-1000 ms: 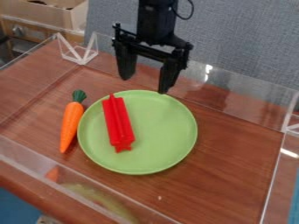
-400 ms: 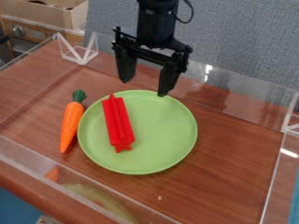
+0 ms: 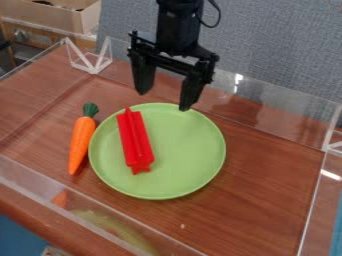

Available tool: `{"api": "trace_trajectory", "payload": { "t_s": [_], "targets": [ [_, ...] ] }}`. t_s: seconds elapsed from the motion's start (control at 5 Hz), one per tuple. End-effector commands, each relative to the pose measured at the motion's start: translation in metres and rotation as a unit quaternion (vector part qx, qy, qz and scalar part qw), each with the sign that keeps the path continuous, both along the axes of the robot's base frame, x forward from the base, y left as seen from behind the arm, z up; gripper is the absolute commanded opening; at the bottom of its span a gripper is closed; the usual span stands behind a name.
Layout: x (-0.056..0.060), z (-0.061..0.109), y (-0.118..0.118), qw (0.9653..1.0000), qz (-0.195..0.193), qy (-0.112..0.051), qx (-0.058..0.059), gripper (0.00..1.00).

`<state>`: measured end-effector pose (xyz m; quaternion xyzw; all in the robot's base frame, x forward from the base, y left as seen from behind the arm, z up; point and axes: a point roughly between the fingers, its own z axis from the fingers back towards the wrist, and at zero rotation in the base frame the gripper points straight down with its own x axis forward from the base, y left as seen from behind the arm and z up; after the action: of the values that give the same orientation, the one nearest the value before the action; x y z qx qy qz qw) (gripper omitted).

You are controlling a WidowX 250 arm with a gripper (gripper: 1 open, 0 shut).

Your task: Move the red object from the green plate to the table

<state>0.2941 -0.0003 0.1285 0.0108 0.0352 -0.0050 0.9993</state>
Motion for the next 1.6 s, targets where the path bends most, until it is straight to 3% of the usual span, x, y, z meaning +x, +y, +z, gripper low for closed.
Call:
{"api": "trace_trajectory", "payload": {
  "t_s": [0.0, 0.8, 1.2, 1.4],
  "targets": [
    [0.007, 0.015, -0.003, 0.9995, -0.008, -0.032, 0.003, 1.00],
    [0.012, 0.019, 0.000, 0.9988, -0.003, -0.047, 0.007, 1.00],
    [0.007, -0.005, 0.004, 0.9993, 0.031, -0.017, 0.006, 1.00],
    [-0.001, -0.017, 0.020, 0.9942, 0.105, -0.025, 0.001, 1.00]
  ]
}}
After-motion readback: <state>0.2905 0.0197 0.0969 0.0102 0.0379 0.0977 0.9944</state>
